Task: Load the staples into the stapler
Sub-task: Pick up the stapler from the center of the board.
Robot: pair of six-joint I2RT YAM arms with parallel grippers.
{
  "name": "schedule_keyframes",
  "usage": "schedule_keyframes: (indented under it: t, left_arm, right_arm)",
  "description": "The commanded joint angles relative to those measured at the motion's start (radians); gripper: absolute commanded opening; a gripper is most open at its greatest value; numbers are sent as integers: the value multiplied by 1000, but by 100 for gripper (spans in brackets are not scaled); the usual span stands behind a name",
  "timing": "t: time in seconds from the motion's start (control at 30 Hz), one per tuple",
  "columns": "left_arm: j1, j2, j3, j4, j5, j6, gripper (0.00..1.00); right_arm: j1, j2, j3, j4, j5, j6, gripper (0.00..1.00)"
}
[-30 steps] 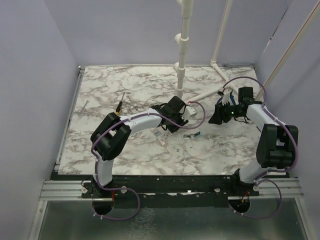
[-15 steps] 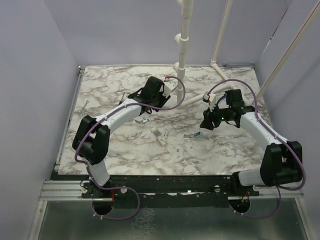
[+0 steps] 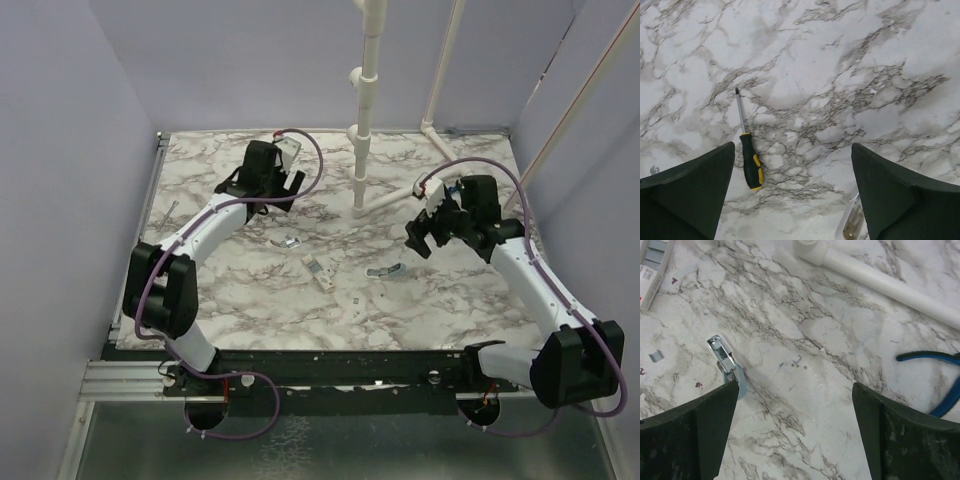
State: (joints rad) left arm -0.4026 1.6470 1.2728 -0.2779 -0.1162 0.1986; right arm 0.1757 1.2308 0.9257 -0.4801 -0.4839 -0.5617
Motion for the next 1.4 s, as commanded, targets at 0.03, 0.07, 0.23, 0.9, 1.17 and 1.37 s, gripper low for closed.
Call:
schedule_keyframes:
  t: [0.03,0.07,0.23,0.9,1.17,1.37]
  left_arm:
    - [74,-80,-19,32,35,-48,99]
    - [82,-93,-24,41,44,-52,99]
    - [130,-148,-56,79,142,-72,99]
    - [170,-48,-103,95,659,-71,99]
    - [141,-43,-110,109,644,-84,99]
    - [139,-33,-115,116,635,-94,99]
  right_arm:
    - [1,-110,43,46,160,61,100]
    - [1,-121,45,53,180,71,100]
    - [1,-159,10,126,292,180,100]
    - [83,215,-4,-30,-190,36,88]
    - [97,442,150,-174,-199,51,68]
    - [96,551,224,-290,-190,9,59]
